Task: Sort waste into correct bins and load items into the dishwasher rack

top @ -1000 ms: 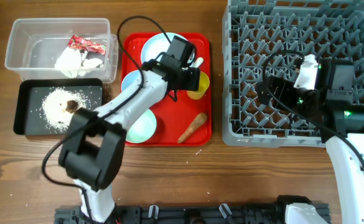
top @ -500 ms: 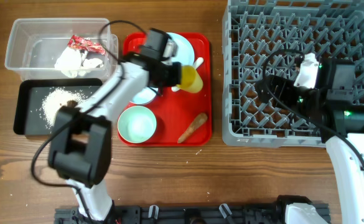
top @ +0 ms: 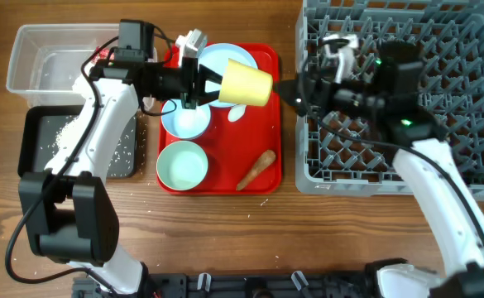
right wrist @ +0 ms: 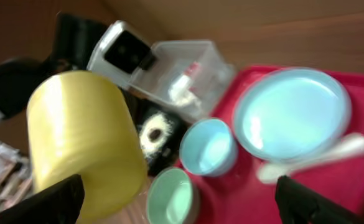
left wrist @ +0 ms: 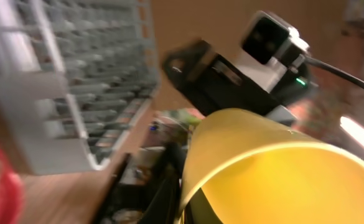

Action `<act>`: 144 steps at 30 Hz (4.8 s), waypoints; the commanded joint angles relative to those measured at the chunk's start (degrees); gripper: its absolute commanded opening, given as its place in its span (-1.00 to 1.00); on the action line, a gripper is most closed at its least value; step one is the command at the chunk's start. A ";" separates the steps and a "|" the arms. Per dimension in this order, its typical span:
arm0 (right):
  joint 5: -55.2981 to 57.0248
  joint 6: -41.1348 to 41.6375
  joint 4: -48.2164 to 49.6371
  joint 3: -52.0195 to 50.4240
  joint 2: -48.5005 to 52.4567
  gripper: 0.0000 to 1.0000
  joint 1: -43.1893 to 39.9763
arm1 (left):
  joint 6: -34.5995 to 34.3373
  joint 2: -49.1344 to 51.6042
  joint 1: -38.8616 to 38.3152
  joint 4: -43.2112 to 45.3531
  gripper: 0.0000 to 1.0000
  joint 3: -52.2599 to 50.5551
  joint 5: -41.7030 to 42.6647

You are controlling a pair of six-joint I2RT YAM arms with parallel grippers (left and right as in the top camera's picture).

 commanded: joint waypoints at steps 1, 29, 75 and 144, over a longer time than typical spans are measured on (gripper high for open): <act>-11.65 2.36 6.19 0.94 3.45 0.99 1.20 | 0.98 -1.03 -0.13 0.00 -0.92 0.87 7.06; -15.39 2.73 20.94 0.94 5.35 0.73 6.12 | 1.03 -1.01 -4.28 0.48 -0.92 0.87 2.51; 14.67 1.05 -25.05 4.96 -5.29 0.07 -8.94 | 1.25 -1.01 1.01 -2.51 -0.03 0.87 -39.45; 37.42 -1.36 -56.02 24.83 8.83 0.90 -3.04 | -4.13 2.86 -16.24 0.70 0.16 2.14 -87.80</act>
